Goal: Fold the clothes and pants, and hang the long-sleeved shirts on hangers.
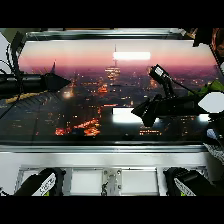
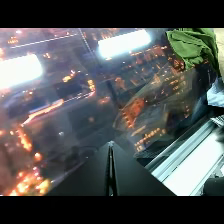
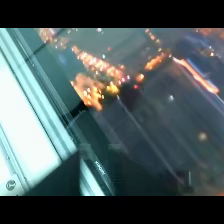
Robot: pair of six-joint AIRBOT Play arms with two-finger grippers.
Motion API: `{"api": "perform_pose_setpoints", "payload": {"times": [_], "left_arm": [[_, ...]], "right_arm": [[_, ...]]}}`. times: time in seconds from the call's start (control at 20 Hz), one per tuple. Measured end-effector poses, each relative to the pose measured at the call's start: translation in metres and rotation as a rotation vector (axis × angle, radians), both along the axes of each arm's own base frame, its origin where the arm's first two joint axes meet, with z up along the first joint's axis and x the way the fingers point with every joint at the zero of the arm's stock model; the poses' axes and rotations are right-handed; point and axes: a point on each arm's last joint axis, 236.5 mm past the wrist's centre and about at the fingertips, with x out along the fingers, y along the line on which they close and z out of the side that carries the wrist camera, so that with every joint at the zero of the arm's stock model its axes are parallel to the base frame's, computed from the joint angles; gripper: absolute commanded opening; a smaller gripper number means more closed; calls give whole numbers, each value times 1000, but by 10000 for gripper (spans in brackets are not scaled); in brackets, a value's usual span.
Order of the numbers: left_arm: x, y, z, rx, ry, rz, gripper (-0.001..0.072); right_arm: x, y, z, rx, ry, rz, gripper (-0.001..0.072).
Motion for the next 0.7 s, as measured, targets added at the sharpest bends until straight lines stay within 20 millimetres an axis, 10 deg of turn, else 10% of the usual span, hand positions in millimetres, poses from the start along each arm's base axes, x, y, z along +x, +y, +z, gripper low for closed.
{"api": "perform_pose_setpoints", "payload": {"times": [0.7], "left_arm": [[0, 0, 0, 0, 0, 0, 12]], "right_arm": [[-3, 3, -3, -6, 3, 11, 19]]}}
